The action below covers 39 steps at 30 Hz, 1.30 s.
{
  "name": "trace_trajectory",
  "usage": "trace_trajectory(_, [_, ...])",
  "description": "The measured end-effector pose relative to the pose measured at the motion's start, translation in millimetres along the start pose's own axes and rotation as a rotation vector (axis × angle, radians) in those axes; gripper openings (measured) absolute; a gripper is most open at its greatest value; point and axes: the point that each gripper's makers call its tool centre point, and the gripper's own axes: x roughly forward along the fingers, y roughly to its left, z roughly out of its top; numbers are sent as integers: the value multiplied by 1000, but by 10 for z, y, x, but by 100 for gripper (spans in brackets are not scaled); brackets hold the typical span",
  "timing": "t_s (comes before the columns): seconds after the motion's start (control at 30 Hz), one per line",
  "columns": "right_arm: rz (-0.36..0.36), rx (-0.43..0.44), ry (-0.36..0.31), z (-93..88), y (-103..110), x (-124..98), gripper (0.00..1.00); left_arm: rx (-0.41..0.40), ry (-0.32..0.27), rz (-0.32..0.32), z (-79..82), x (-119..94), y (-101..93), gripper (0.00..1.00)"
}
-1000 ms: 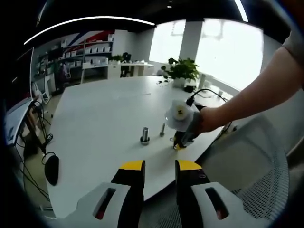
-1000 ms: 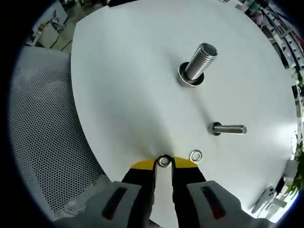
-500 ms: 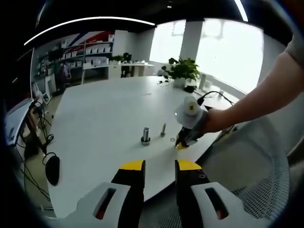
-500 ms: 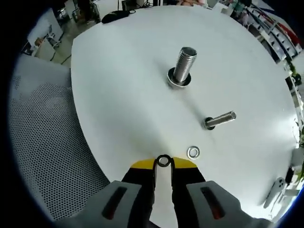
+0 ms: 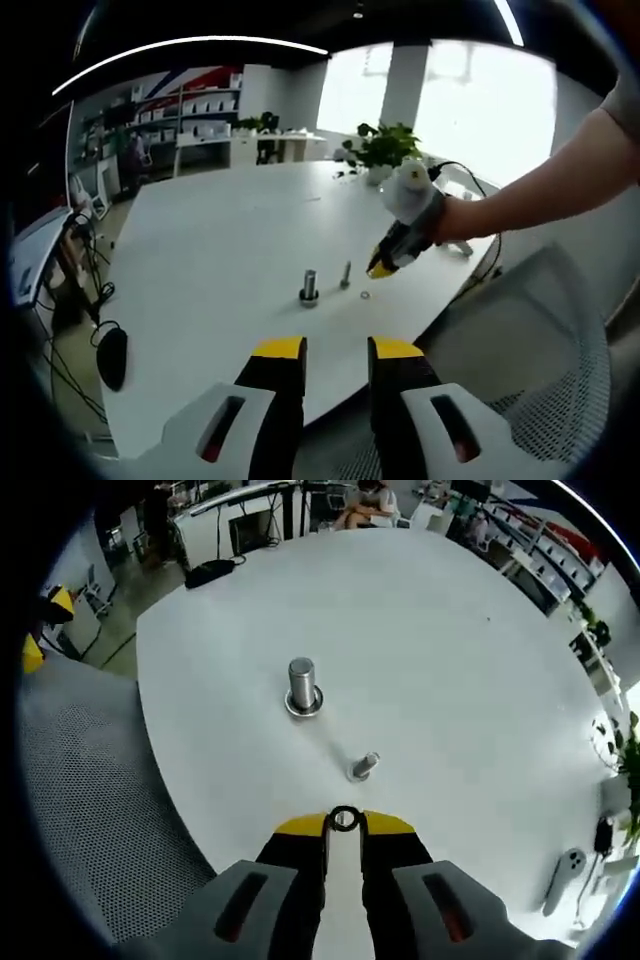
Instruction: Place the washer onto the threaded stud by aligning its center hole with the stud, sliding it down to the base, and recovering from edge contact or off-axis alignment until the washer reaches the visible bottom stop.
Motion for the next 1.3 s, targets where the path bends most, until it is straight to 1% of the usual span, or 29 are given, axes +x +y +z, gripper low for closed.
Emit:
trace_trajectory(0.23, [-15,-38,-18,120,-91,-14,13,-4,4,9,-10,-2,15,22])
trace_trajectory(0.53, [-5,-69,-40,333,-99,45,14,-6,11,13,-26,0,21,22])
trace_trajectory(0.7, [-10,-94,-27,347,-140,115,14,-9,14,20,-32,-3,32,22])
trace_trajectory(0.77, [-3,-83,-25,355,-144,133,14,-8,15,21,-34,-2,33,22])
trace_trajectory(0.9, [2,-91,-9,321,-145,160,14,-9,18,23,-40,0,37,22])
trace_trajectory(1.03, [14,-93,-9,314,-118,176,14,-12,18,25,-41,-1,42,22])
trace_trajectory(1.3, [36,-95,23,250,-117,302,14,-10,26,20,-52,6,34,22])
